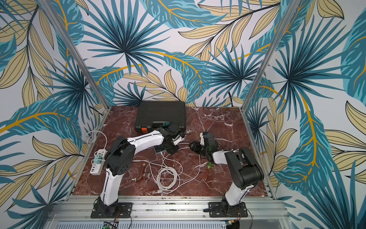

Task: Plug the charging cable into the phone
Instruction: Pick up the charging cable from the center of the board.

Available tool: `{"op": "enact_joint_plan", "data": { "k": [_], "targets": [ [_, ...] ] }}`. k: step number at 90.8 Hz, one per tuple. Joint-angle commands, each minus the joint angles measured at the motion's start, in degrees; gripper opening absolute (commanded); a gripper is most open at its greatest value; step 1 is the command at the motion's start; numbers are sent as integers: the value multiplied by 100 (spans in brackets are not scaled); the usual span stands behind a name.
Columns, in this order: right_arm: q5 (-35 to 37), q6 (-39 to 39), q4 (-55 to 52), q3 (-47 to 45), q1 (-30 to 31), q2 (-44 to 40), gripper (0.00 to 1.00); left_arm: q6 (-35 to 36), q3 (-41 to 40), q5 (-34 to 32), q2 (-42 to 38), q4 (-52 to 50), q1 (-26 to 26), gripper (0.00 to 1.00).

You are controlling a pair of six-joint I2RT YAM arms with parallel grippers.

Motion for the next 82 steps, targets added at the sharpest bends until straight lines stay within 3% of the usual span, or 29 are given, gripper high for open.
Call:
{"op": "enact_joint_plan", "data": {
  "k": [1,39,82],
  "targets": [
    [23,-101,-106,-24,13,178,52,16,-239,315,270,212,-36,0],
    [243,-220,-65,171,7,663,55,150,-345,417,243,300,-60,0],
    [-598,299,740,-506,12,169,52,119,-331,446,262,318,-62,0]
  ]
}}
